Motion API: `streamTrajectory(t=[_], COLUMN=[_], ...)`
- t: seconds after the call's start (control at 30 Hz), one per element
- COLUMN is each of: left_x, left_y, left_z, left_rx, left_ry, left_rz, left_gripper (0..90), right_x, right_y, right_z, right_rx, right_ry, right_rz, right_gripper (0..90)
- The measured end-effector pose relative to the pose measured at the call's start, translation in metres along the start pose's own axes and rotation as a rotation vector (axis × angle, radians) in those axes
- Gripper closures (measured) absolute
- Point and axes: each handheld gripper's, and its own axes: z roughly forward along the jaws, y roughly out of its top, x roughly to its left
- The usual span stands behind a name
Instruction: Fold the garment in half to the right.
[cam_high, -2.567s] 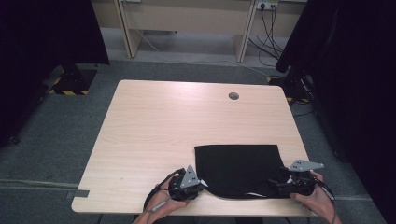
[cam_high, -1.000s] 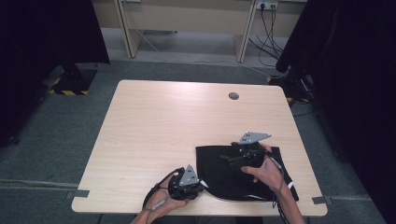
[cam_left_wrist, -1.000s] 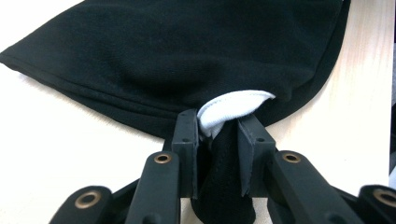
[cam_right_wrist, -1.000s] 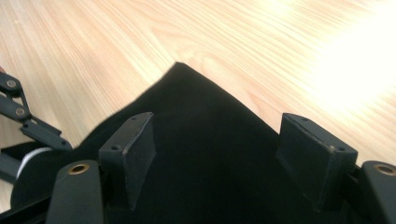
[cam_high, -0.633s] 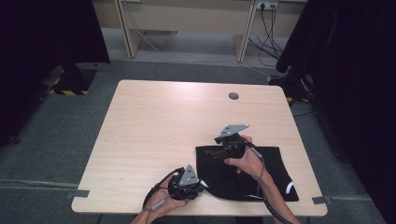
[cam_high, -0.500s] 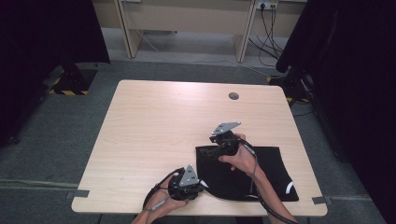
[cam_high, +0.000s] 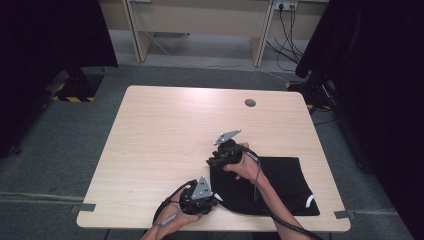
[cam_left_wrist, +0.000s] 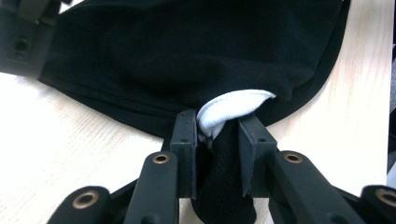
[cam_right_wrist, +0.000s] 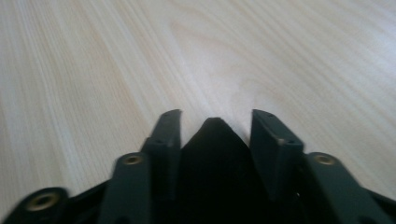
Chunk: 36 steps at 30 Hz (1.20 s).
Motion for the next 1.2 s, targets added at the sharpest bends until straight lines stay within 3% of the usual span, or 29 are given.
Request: streamTrajectory(t=[0.1, 0.2, 0.4, 0.43, 0.73, 0.97, 1.2], left_x=[-0.003, -0.003, -0.001, -0.001, -0.004, -0.017, -0.024], left_y=[0.0, -0.001, 0.007, 0.01, 0.048, 0.083, 0.101], left_z=[-0.001, -0.002, -0.017, -0.022, -0.055, -0.047, -0.023], left_rx=[-0.003, -0.008, -0.053, -0.057, -0.13, -0.099, -0.076], left_ry=[0.018, 0.026, 0.007, 0.022, -0.014, -0.013, -0.052], left_rz=[0.023, 0.032, 0.032, 0.042, 0.105, 0.177, 0.185], left_gripper=[71.5, 72.2, 73.1, 73.2, 73.3, 73.2, 73.1], right_x=[-0.001, -0.001, 0.0, 0.0, 0.004, -0.004, -0.022], right_y=[-0.003, -0.003, 0.003, 0.004, 0.014, 0.001, -0.03], right_z=[0.0, -0.004, -0.03, -0.035, -0.083, -0.112, -0.135], right_rx=[-0.003, -0.029, -0.11, -0.124, -0.27, -0.316, -0.344], right_ry=[0.007, 0.027, 0.029, 0.028, 0.037, 0.008, -0.026], right_rz=[-0.005, -0.006, -0.025, -0.027, -0.046, -0.036, 0.012], right_gripper=[76.2, 82.7, 85.2, 85.2, 85.3, 85.4, 85.1])
